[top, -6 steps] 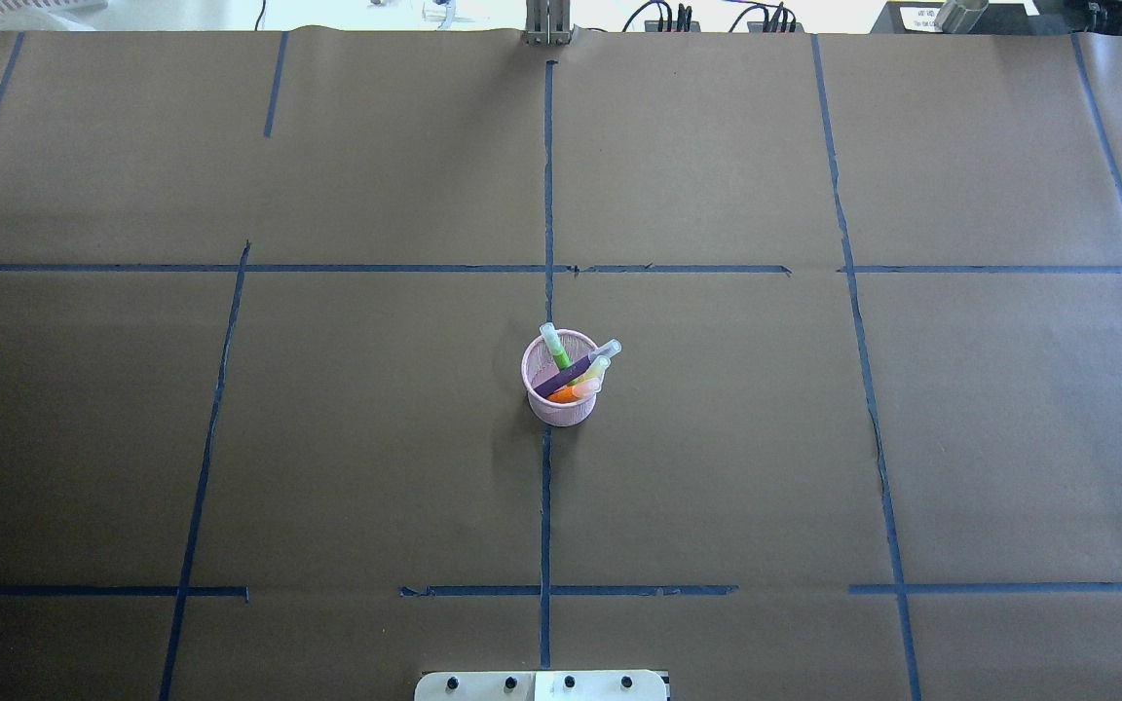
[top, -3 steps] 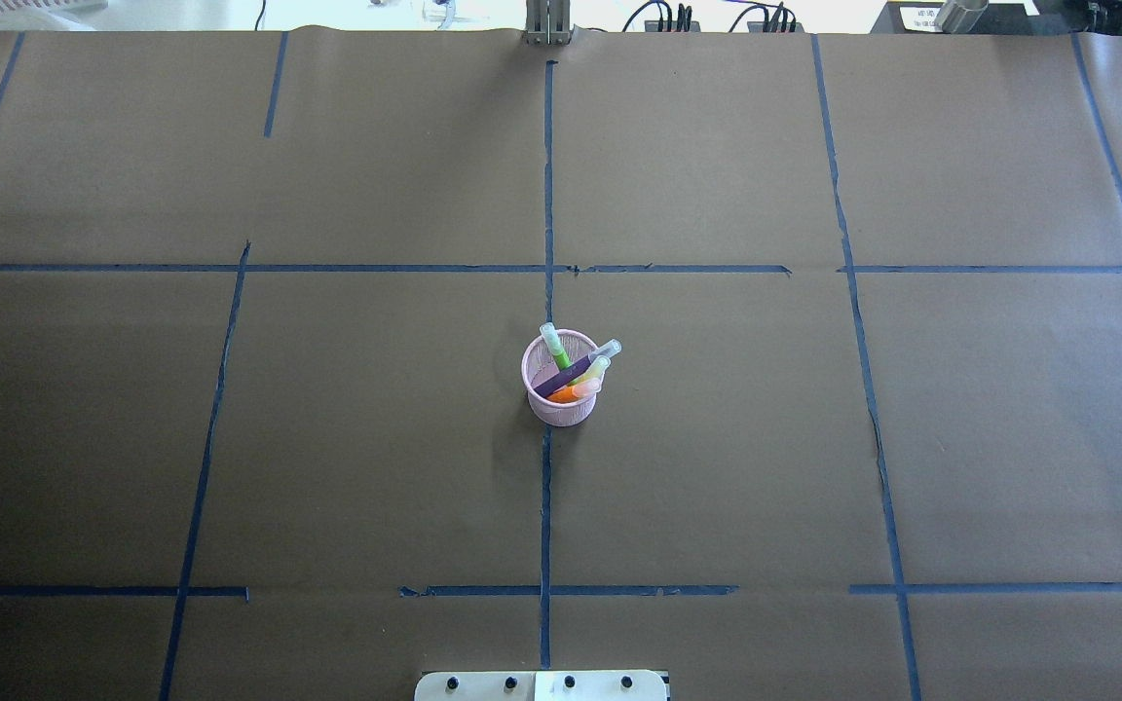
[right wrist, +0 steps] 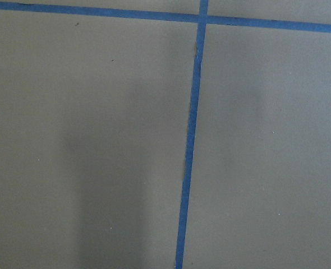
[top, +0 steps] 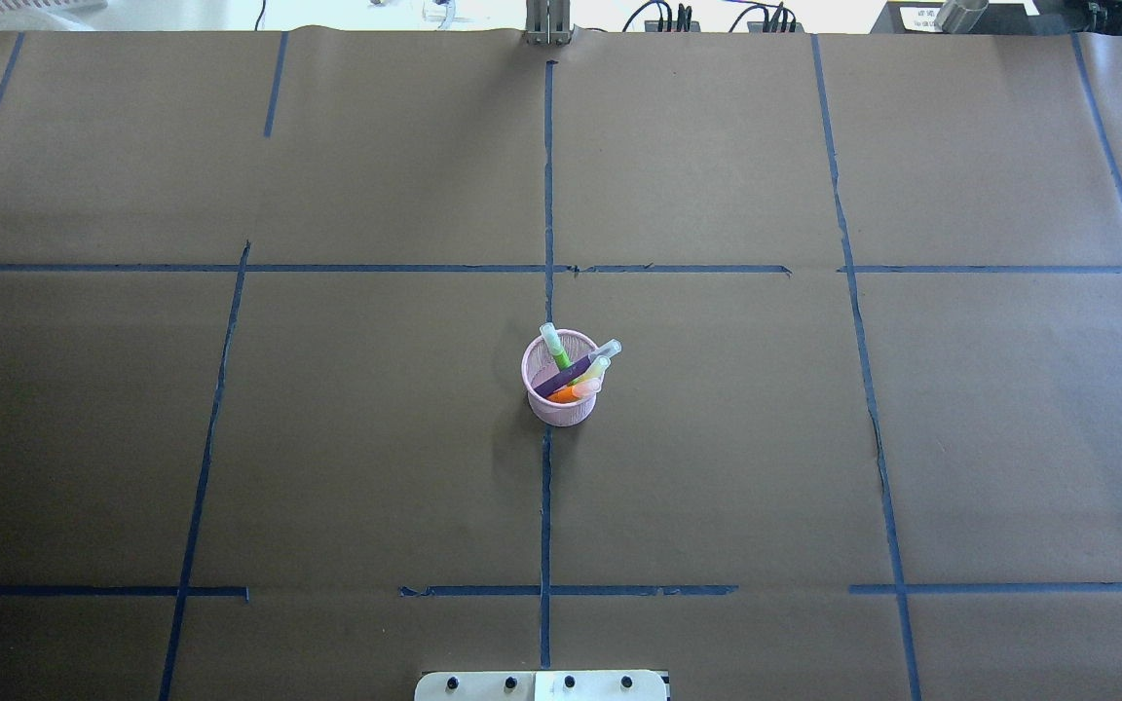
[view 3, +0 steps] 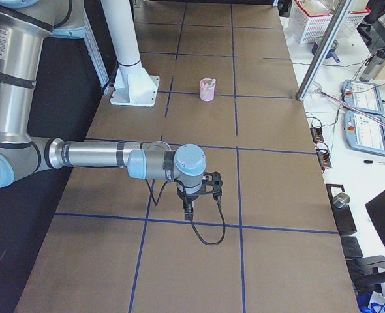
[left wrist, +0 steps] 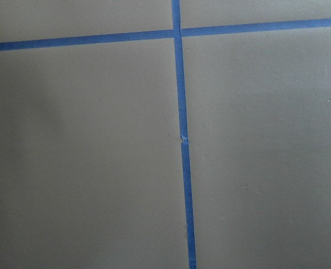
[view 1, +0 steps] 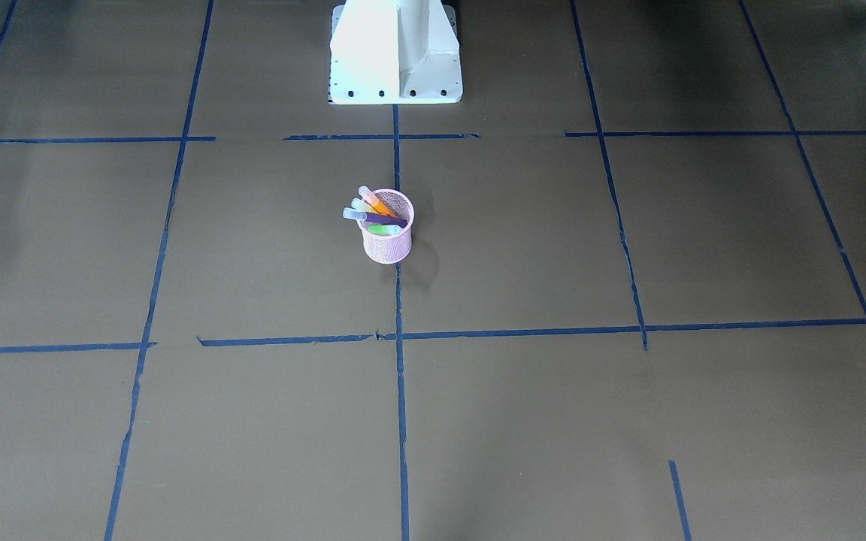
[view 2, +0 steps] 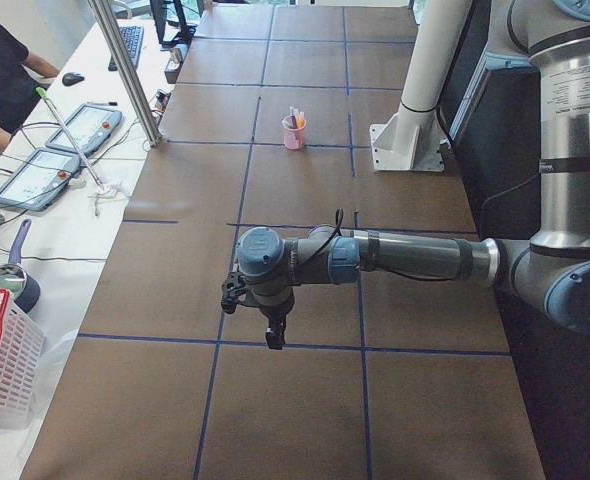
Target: Collect pens into pen holder
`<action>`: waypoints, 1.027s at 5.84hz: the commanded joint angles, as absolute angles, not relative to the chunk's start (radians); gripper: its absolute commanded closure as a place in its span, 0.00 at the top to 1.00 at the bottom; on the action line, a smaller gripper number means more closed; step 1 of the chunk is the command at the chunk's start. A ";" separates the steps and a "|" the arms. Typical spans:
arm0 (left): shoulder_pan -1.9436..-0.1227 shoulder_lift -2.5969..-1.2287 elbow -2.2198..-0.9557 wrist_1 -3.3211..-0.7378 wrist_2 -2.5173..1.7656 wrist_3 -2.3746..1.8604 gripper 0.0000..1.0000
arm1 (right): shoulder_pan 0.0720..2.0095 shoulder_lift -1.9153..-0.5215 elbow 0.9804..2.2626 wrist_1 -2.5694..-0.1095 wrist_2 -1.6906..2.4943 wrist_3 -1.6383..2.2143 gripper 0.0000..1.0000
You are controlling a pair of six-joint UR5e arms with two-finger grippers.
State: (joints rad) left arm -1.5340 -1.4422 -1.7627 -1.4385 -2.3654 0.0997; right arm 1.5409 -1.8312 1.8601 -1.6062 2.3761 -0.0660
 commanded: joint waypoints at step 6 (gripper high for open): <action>-1.534 -1.463 -1.799 -1.433 -2.327 0.097 1.00 | 1.537 -1.795 1.882 -1.609 2.364 -0.067 1.00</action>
State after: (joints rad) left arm -1.5323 -1.4644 -1.7803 -1.4344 -2.3510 0.0967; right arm 1.5401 -1.8042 1.8814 -1.6087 2.3684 -0.0674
